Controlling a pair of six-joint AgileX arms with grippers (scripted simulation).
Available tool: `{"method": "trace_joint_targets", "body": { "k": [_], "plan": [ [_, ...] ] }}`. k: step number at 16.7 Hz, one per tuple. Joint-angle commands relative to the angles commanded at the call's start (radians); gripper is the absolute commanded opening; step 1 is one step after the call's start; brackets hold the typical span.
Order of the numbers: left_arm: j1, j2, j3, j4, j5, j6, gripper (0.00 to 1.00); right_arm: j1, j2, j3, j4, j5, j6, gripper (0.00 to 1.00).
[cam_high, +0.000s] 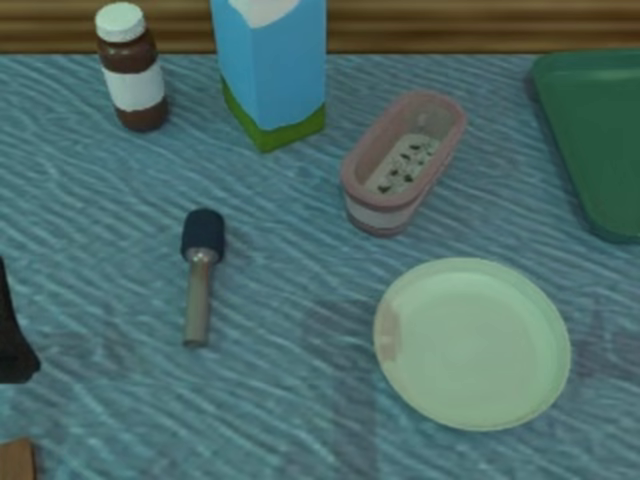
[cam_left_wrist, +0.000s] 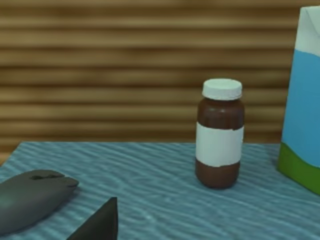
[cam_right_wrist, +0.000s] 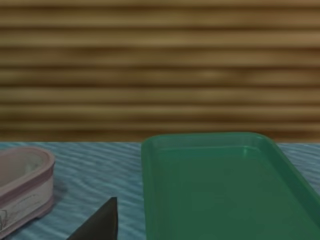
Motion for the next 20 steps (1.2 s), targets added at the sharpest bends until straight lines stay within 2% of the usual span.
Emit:
{"method": "trace_joint_targets", "body": {
  "k": [4,8,20],
  "plan": [
    [-0.009,0.031,0.027,-0.018,0.003,-0.008,1.0,0.0,0.0,0.0,0.0,0.0,0.0,1.0],
    [-0.055,0.221,0.176,-0.117,0.011,-0.05,1.0,0.0,0.0,0.0,0.0,0.0,0.0,1.0],
    [-0.268,1.355,0.871,-0.622,0.042,-0.249,1.0,0.0,0.0,0.0,0.0,0.0,0.0,1.0]
  ]
}}
